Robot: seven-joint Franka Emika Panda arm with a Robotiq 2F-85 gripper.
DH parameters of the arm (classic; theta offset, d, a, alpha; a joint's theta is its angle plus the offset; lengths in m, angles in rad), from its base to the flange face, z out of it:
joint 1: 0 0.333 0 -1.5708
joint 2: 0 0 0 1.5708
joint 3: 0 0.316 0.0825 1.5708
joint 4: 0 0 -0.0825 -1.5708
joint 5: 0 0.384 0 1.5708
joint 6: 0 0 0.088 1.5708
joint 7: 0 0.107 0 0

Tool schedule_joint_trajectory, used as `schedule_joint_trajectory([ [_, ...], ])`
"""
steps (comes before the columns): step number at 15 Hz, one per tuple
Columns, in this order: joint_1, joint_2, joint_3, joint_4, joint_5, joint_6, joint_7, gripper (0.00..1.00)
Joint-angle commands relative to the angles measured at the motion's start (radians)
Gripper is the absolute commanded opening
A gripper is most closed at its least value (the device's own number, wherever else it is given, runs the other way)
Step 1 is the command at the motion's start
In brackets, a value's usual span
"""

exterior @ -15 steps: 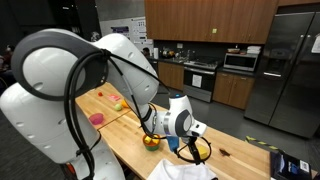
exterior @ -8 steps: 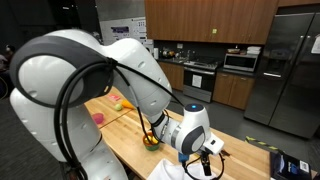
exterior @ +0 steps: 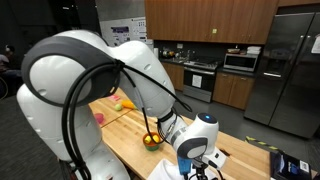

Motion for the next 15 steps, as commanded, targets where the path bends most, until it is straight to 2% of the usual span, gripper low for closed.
schedule_joint_trajectory([
  [1, -0.123, 0.029, 0.091, 0.000, -0.068, -0.029, -0.065, 1.00],
  [4, -0.179, 0.059, 0.124, 0.000, -0.200, 0.003, -0.081, 1.00],
  [6, -0.193, 0.091, 0.130, 0.001, -0.289, 0.066, -0.120, 1.00],
  [8, -0.194, 0.126, 0.122, 0.000, -0.314, 0.145, -0.196, 1.00],
  [10, -0.174, 0.175, 0.117, -0.001, -0.197, 0.272, -0.346, 1.00],
  [12, -0.164, 0.221, 0.153, -0.001, -0.045, 0.402, -0.494, 1.00],
  [15, -0.234, 0.242, 0.339, 0.000, 0.199, 0.458, -0.681, 1.00],
])
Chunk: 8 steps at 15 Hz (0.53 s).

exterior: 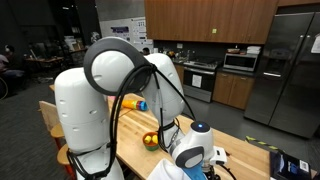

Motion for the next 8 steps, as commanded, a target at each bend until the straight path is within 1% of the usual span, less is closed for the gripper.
schedule_joint_trajectory([
  [1, -0.084, 0.031, 0.207, 0.001, 0.239, 0.052, -0.181, 1.00],
  [2, -0.088, 0.051, 0.245, 0.003, 0.295, 0.060, -0.200, 1.00],
  [3, -0.111, 0.057, 0.311, 0.004, 0.380, 0.054, -0.250, 1.00],
  [5, -0.100, 0.084, 0.349, 0.004, 0.477, 0.055, -0.286, 1.00],
  [7, -0.055, 0.130, 0.332, 0.004, 0.540, 0.090, -0.296, 1.00],
  [8, -0.037, 0.147, 0.312, 0.004, 0.569, 0.105, -0.308, 1.00],
])
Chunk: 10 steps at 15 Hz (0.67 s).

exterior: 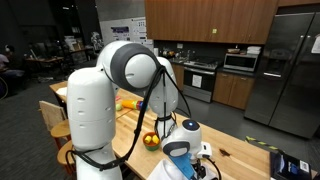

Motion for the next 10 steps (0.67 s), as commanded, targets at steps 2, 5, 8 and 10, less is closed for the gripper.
schedule_joint_trajectory([
  [2, 0.042, 0.086, -0.020, -0.001, 0.178, 0.099, -0.096, 1.00],
  [5, 0.024, 0.084, 0.028, 0.001, 0.385, 0.172, -0.223, 1.00],
  [8, 0.015, 0.040, 0.103, 0.004, 0.633, 0.222, -0.395, 1.00],
  [10, 0.020, -0.011, 0.162, -0.009, 0.796, 0.245, -0.497, 1.00],
])
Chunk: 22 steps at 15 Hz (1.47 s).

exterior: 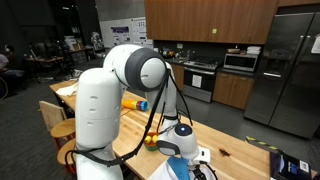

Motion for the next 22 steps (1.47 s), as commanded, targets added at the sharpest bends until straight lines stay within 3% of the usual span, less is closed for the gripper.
schedule_joint_trajectory([
  [1, -0.007, -0.137, 0.100, -0.059, 0.224, 0.034, -0.158, 1.00],
  [2, 0.006, -0.119, 0.125, -0.002, 0.347, 0.042, -0.252, 1.00],
  [3, 0.014, -0.150, 0.149, -0.006, 0.425, 0.040, -0.302, 1.00],
  [4, 0.024, -0.246, 0.174, -0.083, 0.446, 0.036, -0.293, 1.00],
  [5, 0.030, -0.212, 0.179, -0.003, 0.582, 0.042, -0.433, 1.00],
  [7, 0.058, -0.291, 0.211, -0.042, 0.738, 0.039, -0.529, 1.00],
  [11, 0.045, -0.292, 0.191, -0.003, 1.073, 0.035, -0.862, 1.00],
  [14, 0.005, -0.314, 0.136, -0.003, 1.259, 0.047, -1.089, 1.00],
  [15, 0.035, -0.271, 0.171, -0.002, 1.168, 0.042, -0.960, 1.00],
  [17, 0.013, -0.280, 0.146, -0.003, 1.226, 0.042, -1.047, 1.00],
  [22, 0.009, -0.286, 0.139, -0.001, 1.228, 0.042, -1.056, 1.00],
])
